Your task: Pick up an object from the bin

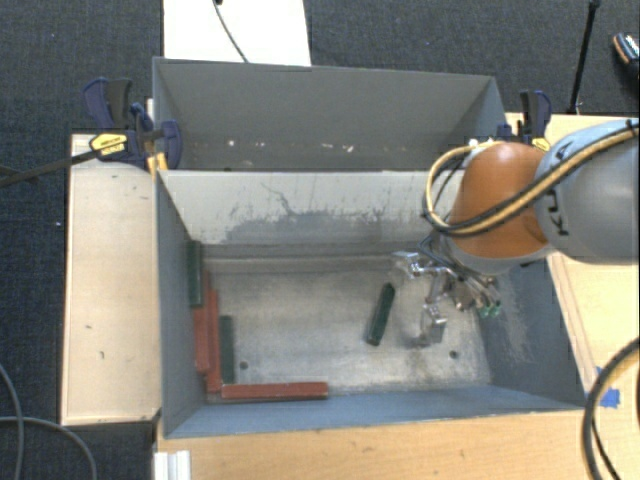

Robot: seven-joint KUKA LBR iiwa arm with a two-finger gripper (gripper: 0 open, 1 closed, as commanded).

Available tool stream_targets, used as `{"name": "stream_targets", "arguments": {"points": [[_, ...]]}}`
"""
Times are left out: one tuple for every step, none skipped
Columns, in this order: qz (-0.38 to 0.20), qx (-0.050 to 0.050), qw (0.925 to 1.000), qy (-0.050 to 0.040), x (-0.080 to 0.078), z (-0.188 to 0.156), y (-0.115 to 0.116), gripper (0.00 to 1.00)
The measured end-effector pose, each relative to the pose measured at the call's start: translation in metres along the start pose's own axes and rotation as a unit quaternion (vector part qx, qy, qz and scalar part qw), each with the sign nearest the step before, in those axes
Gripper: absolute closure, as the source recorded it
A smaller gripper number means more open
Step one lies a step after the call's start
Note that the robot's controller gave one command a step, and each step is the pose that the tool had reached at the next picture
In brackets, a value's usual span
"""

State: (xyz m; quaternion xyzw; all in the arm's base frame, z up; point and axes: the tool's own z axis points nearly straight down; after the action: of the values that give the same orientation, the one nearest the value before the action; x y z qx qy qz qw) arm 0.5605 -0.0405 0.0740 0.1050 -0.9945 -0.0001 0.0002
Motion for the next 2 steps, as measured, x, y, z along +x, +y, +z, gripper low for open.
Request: {"name": "stream_targets", "arguments": {"points": [[-0.206,0.0,0.9785,-0.0021,-0.008,0.003,0.029,0.0],[-0.18,0.002,0.9837,-0.0026,-0.015,0.003,-0.026,0.0]]}}
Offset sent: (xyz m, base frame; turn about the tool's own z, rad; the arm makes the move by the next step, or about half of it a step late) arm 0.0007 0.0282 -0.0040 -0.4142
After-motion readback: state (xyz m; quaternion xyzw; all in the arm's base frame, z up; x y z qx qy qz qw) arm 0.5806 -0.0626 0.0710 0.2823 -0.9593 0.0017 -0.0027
